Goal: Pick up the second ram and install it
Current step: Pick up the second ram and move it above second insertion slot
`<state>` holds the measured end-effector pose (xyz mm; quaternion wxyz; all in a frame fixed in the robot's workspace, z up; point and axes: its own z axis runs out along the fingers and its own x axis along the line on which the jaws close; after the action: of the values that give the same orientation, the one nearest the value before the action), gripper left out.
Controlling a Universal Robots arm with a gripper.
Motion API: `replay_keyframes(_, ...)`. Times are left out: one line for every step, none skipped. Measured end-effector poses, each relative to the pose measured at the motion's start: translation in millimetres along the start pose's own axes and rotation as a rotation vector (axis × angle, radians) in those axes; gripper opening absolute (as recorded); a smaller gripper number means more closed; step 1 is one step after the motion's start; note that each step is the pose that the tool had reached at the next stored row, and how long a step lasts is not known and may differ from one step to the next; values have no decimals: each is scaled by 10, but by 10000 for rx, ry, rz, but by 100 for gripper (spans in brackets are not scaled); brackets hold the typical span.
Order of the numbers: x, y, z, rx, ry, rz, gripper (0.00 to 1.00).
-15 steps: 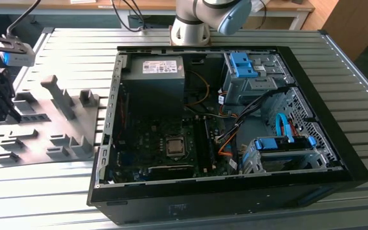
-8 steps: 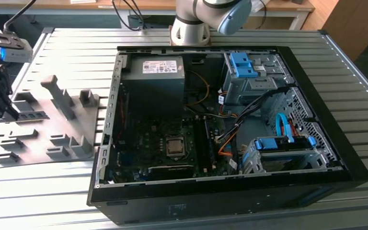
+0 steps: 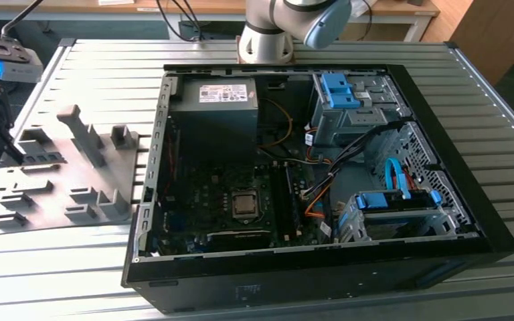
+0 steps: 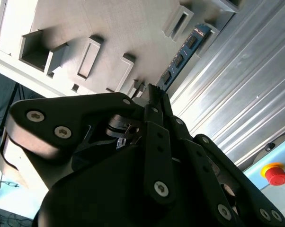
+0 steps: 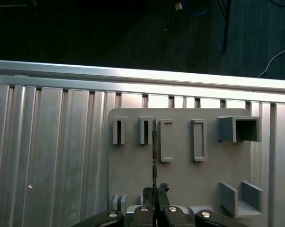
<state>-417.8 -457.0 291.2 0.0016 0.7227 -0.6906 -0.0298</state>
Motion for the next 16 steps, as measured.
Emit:
replay_keyframes(0,1,-13,1,-3,0,14)
replay_keyframes(-1,1,-27,1,-4,0,14)
replay_keyframes(-2,2,-41,0,-4,0,14)
replay_keyframes(-2,2,-53,1,-5,0,14)
replay_keyframes(-3,3,-65,0,-5,0,14)
replay_keyframes(-3,3,-77,0,-6,0,14)
replay_keyframes(-4,4,-88,1,-7,0,14)
replay_keyframes(-4,4,-99,1,-6,0,14)
replay_keyframes(-5,5,-111,1,-8,0,14)
replay_keyframes(-5,5,-123,0,-8,0,14)
replay_keyframes(-6,6,-136,2,-9,0,14)
replay_keyframes(-6,7,-148,1,-9,0,14)
replay_keyframes(-7,7,-160,1,-10,0,14)
replay_keyframes(-7,8,-172,1,-11,0,14)
replay_keyframes(-7,8,-183,0,-12,-1,14)
replay_keyframes(-8,8,-193,0,-13,-1,14)
